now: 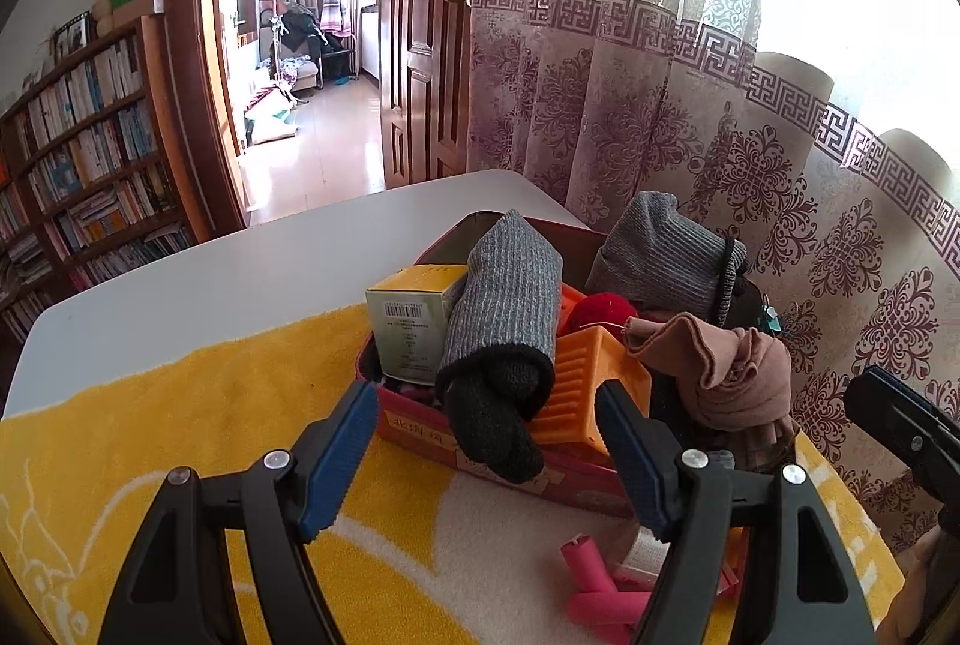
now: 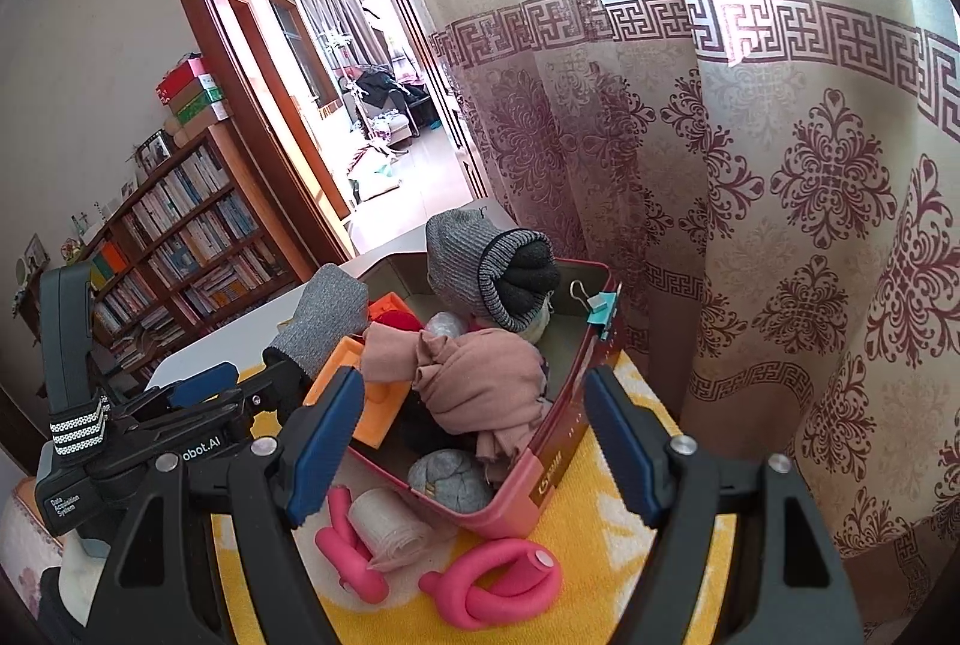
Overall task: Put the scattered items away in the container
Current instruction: 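Grasp a pink foam knot toy with the left tool while the right tool grasps another, then carry both pink knot toys into the red tin and open both tools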
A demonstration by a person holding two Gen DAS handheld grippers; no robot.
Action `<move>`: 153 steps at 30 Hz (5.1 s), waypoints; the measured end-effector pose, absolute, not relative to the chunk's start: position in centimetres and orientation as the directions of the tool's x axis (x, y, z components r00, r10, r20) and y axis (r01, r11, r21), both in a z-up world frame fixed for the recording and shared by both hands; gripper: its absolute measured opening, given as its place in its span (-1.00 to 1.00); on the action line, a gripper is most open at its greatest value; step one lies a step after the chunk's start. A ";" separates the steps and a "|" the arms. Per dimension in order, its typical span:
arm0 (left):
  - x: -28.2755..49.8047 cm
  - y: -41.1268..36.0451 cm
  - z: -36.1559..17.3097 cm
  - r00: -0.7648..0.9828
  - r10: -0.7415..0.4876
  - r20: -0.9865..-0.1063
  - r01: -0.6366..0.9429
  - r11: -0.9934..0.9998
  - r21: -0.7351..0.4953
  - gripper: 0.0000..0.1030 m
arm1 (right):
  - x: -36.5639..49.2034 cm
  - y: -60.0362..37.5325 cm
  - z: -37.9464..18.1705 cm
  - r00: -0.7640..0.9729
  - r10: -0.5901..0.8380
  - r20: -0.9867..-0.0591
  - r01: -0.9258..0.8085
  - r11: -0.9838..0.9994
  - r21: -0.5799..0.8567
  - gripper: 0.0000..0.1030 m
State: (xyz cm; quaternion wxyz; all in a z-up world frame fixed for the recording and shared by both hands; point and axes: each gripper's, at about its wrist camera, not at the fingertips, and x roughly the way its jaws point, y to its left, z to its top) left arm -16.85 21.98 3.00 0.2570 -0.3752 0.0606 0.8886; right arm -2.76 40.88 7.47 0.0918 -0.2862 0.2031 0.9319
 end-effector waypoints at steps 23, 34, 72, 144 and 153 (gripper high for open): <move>-11.0 18.1 -0.3 -0.481 0.449 -0.753 -0.527 -0.834 -0.162 0.49 | 1.6 37.6 1.6 -0.672 0.031 -0.740 -0.261 -0.945 0.197 0.53; -11.4 15.8 -1.1 -0.477 0.441 -0.760 -0.479 -0.855 -0.196 0.49 | -1.0 36.7 0.2 -0.619 0.030 -0.785 -0.221 -0.965 0.138 0.53; -9.1 24.9 -3.7 -0.370 0.480 -0.795 -0.648 -0.747 -0.149 0.25 | 3.8 41.7 1.7 -0.758 0.038 -0.651 -0.336 -0.878 0.340 0.23; -19.1 21.8 3.0 -0.519 0.530 -0.671 -0.510 -0.822 -0.254 0.62 | -8.6 41.2 9.1 -0.800 0.072 -0.595 -0.259 -0.937 0.235 0.26; -19.3 18.9 1.8 -0.505 0.532 -0.679 -0.460 -0.832 -0.310 0.62 | -9.9 40.4 7.6 -0.760 0.046 -0.649 -0.243 -0.945 0.218 0.51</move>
